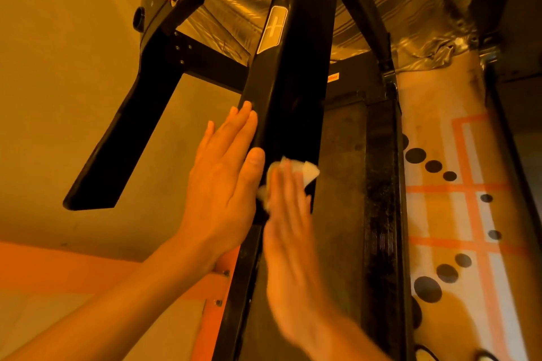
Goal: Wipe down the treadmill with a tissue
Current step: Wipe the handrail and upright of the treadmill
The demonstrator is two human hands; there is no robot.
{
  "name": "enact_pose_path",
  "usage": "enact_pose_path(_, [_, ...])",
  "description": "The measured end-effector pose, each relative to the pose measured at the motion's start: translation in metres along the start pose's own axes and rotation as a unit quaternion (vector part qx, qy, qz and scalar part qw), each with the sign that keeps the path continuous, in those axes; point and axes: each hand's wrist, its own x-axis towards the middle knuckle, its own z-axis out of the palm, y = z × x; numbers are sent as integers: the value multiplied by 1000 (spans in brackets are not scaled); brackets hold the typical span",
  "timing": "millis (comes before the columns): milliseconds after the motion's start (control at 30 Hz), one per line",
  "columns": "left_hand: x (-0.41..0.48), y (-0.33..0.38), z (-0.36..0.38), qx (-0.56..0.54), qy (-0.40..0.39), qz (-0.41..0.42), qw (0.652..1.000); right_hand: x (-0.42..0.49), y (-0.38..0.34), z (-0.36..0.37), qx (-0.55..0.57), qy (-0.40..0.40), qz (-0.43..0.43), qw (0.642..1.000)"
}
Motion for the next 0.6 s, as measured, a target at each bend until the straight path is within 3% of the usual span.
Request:
enact_pose_path(100, [1, 1, -1, 24, -2, 9, 1000, -20, 9, 3, -32, -1, -28, 999])
enact_pose_path(267, [0, 2, -1, 28, 3, 23, 999, 67, 54, -35, 7, 49, 84, 995])
enact_pose_path(467, [-1, -1, -1, 0, 1, 21, 1000, -15, 26, -10, 20, -21, 10, 1000])
enact_pose_path(600, [0, -2, -2, -41, -3, 14, 999, 81, 47, -37, -35, 40, -2, 999])
